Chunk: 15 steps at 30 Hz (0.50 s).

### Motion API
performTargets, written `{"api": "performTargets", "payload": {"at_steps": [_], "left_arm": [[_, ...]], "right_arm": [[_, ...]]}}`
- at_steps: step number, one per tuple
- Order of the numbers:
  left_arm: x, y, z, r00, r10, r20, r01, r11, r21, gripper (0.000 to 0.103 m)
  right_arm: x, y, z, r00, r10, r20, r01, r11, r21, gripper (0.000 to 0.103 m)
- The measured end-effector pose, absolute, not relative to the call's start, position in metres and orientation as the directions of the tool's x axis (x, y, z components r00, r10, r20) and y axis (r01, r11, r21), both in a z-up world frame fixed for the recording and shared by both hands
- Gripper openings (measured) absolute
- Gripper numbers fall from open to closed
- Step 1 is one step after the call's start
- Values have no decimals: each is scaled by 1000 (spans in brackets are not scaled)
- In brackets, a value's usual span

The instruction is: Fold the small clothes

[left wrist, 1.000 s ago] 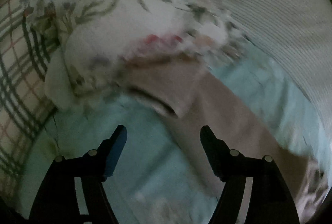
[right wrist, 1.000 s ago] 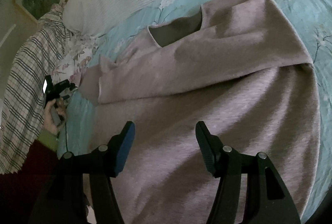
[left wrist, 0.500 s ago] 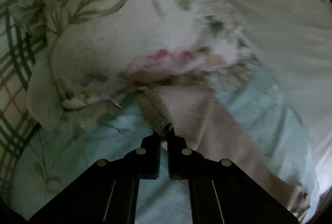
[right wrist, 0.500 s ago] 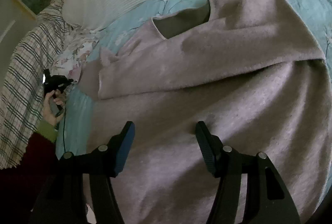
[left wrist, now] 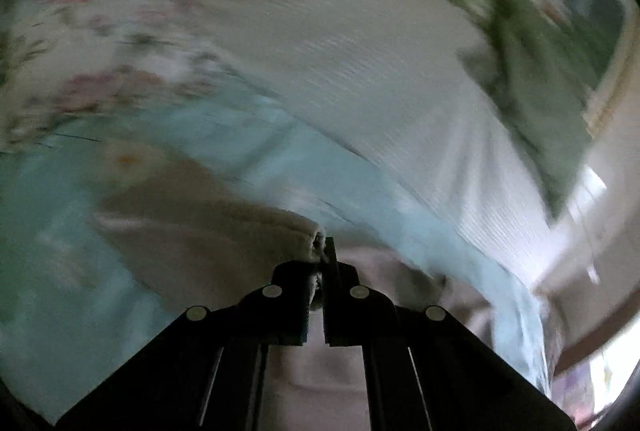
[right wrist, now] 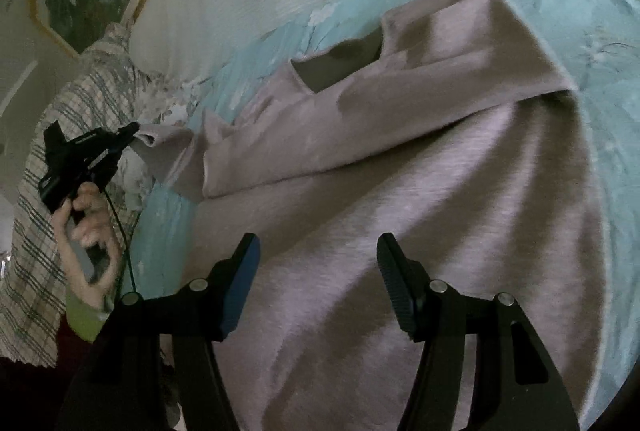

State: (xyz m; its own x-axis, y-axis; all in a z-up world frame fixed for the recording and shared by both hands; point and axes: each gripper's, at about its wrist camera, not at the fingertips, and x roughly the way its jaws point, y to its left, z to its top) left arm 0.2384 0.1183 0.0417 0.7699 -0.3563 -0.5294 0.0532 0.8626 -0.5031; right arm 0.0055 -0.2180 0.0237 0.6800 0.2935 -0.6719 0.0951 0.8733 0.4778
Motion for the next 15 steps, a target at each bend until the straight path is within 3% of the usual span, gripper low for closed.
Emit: {"api": "performTargets", "payload": {"at_steps": [7,15], "left_arm": [[204,-49,22,625,-556,-547,322,823,-469,2],[214,-136,-55,496,-533,-685,363,844,-394,2]], "right_arm": [[-25,-259,34,746,200,-635,190,851,490,62],[-41,-285,36,770,149,-620,253,821,512,62]]}}
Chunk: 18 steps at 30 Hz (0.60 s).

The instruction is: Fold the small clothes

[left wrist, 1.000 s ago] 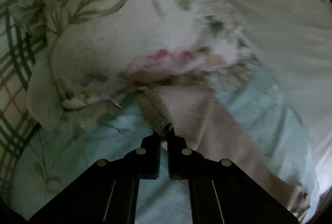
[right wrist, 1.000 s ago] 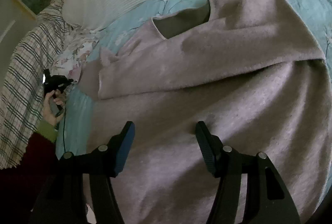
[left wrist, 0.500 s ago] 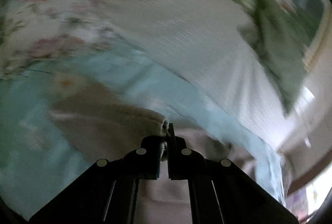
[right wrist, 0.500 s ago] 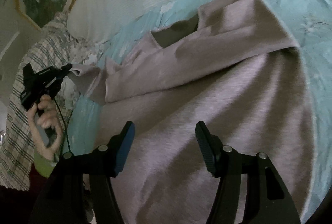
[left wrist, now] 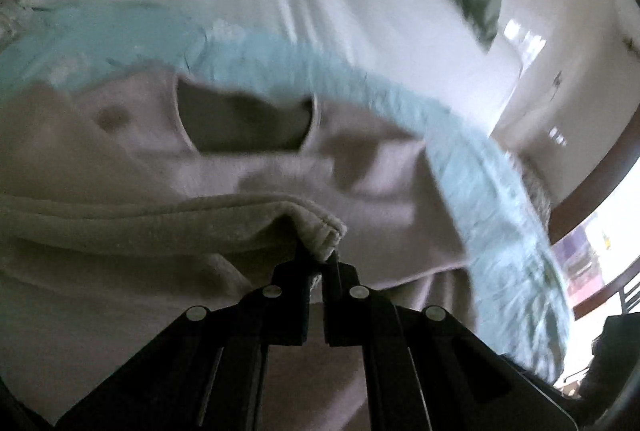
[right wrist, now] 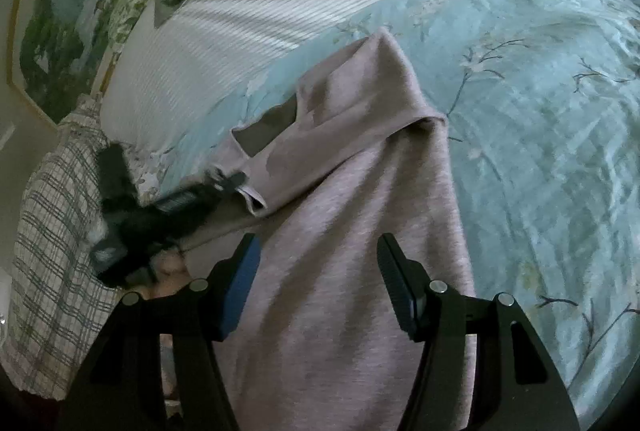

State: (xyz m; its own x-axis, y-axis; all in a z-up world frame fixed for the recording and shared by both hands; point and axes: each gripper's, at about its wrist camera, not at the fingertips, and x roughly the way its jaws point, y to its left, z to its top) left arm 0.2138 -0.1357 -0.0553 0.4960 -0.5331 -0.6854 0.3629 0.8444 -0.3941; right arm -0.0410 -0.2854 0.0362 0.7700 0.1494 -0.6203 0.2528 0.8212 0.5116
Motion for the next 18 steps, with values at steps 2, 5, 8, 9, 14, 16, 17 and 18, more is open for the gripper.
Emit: {"api": "performTargets", "payload": {"at_steps": [2,5,8,9,14,16,17,18], "left_arm": [[217,-140,-71,470,-522,-711,363,849,-383,3],[217,-138,-81,441,-524,-728,375,845,-382,5],[215,-131,-85,407,-530,-744,374,840,-393,16],[211,-126,-85,404,-527,-748,375,841,-391,18],[189,-90,-78,409,-518,-752,354,849,-392,37],[178,-64,-73,436,-502,-747,334,861,-383,38],[175,-53,-72,450,-489,-747,320,869,-376,39],[172,-40,-70,466,-472,-748,299,880,-369,40]], "right_arm": [[-41,-287,36,772,152,-618,257,814,521,62],[-37,-285,34,772,167,-613,251,806,536,62],[-29,-279,34,770,192,-608,234,802,550,62],[-24,-275,34,769,203,-606,223,803,553,62],[-3,-256,35,751,256,-609,170,816,553,62],[8,-250,32,742,276,-610,156,815,558,62],[16,-247,30,736,288,-612,150,813,563,62],[22,-245,28,731,300,-613,145,810,568,62]]}}
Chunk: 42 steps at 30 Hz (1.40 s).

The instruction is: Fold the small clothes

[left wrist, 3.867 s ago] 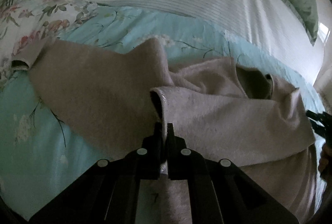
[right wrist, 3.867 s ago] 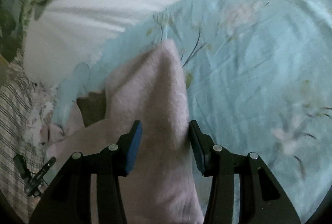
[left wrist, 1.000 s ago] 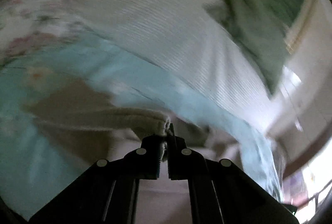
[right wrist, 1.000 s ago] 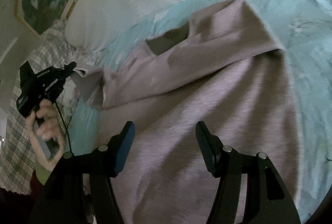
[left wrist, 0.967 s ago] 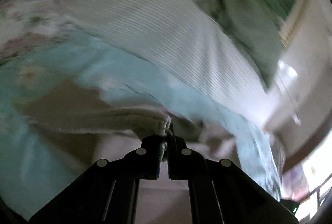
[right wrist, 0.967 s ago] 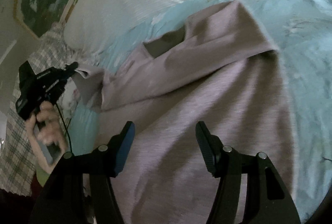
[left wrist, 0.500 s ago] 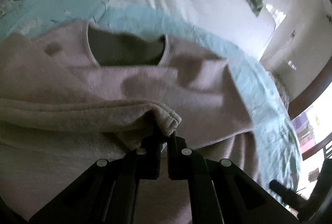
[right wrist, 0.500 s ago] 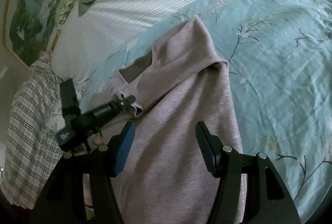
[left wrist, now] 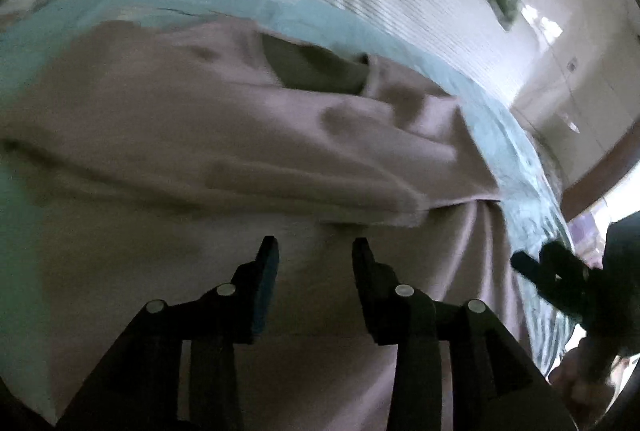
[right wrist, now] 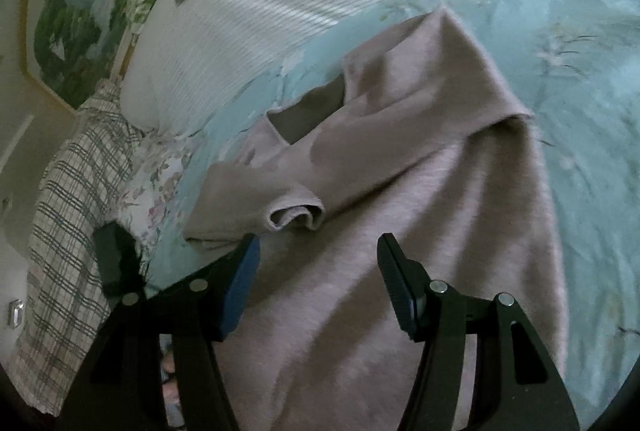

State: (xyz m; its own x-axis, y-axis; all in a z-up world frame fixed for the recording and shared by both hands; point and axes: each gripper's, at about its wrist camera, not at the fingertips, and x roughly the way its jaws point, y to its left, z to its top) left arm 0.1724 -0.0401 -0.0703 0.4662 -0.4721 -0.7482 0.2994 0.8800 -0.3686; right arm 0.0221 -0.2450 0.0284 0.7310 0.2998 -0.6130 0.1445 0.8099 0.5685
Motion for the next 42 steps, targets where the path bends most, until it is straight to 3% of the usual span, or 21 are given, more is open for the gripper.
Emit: {"api": "performTargets", "payload": {"at_steps": [8,10,12,18,20,21,22,28,32,37,42], "left_arm": [[190,73,-73,575,-255,-777,20,954,-299,40],[199,96,-77,575,-210,-791,-51,955,-291,40],[205,112,-79,576,-183,-796,-98,952,-290,40],[223,137,-92,559,-161,-814,-169,938,-302,40],[225,133,-91,562,-156,-812,-165,941,-295,40],[227,131,-91,562,-159,-812,-160,942,-295,40],[230,128,-91,559,-163,-813,-154,943,-295,42],[246,109,-90,544,-145,-826,-126,960,-252,43],[249,103,-90,544,-112,-832,-122,970,-210,43],[248,91,-92,551,-61,-833,-100,985,-138,43],[242,77,-92,563,-5,-827,-62,997,-49,42]], "right_arm": [[75,-230,5,661,464,-590,130,703,699,65],[78,-224,2,652,502,-568,122,670,732,73],[81,-220,-2,643,527,-555,130,639,758,79],[113,-215,-21,630,552,-547,172,587,791,79],[129,-214,-25,628,552,-548,157,600,784,61],[136,-212,-26,617,550,-563,154,617,772,34],[143,-211,-26,610,539,-581,156,637,755,14],[137,-219,33,730,417,-542,34,770,637,11],[114,-259,72,819,284,-499,48,832,553,11],[100,-325,52,806,117,-580,223,848,481,11],[98,-348,11,742,80,-666,319,831,455,11]]}}
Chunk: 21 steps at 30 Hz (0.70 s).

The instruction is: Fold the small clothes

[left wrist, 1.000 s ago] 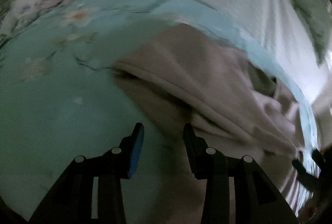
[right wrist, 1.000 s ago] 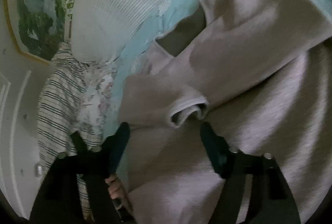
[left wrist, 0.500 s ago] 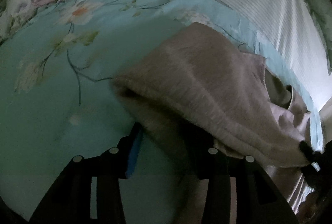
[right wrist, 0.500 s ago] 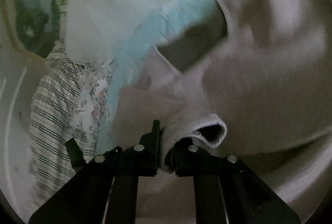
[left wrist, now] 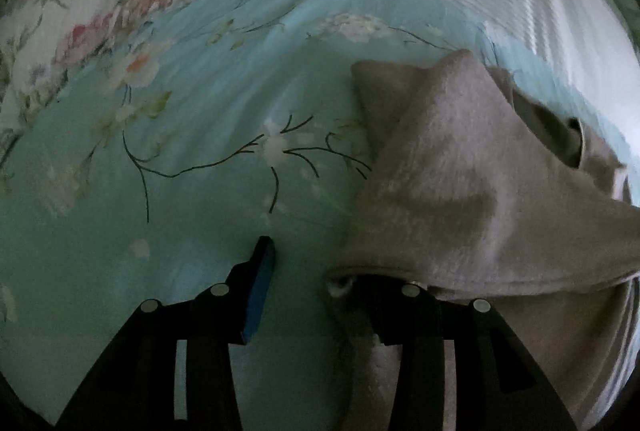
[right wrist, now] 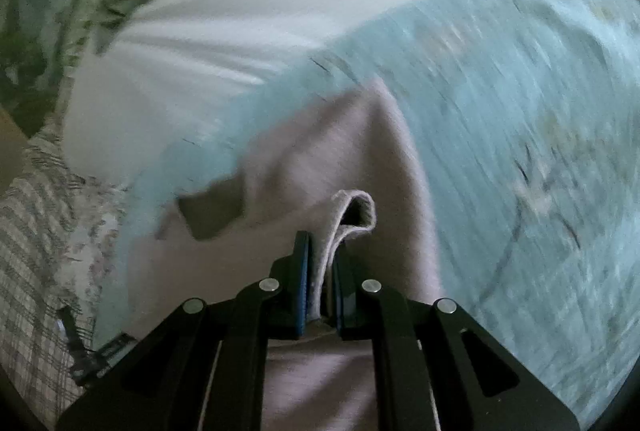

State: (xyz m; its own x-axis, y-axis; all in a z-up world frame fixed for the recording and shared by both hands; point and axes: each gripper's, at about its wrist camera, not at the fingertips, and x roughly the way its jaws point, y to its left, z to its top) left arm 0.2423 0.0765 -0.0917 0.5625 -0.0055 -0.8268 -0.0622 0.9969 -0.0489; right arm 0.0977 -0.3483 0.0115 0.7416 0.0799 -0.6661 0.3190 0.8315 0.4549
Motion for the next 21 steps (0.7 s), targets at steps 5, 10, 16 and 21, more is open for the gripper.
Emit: {"api": "performTargets", "payload": {"at_steps": [5,10,16,21], "left_arm": [[233,83,-89,579,-26,-815,-81,993,-90,27],[220,80,-92,588,-10,-809,-94,992,-81,18],[221,82,-94,561,-67,-825,-68,990,-127,14],[219,97,-93,549,-162,-820,-35,976,-217,18]], "right_arm": [[94,-343,5,724,33,-689,331,860,389,11],[95,-340,3,707,-12,-707,336,885,322,11],[67,-334,35,693,-163,-702,428,877,219,50],[70,-302,50,749,-17,-662,275,918,287,66]]}}
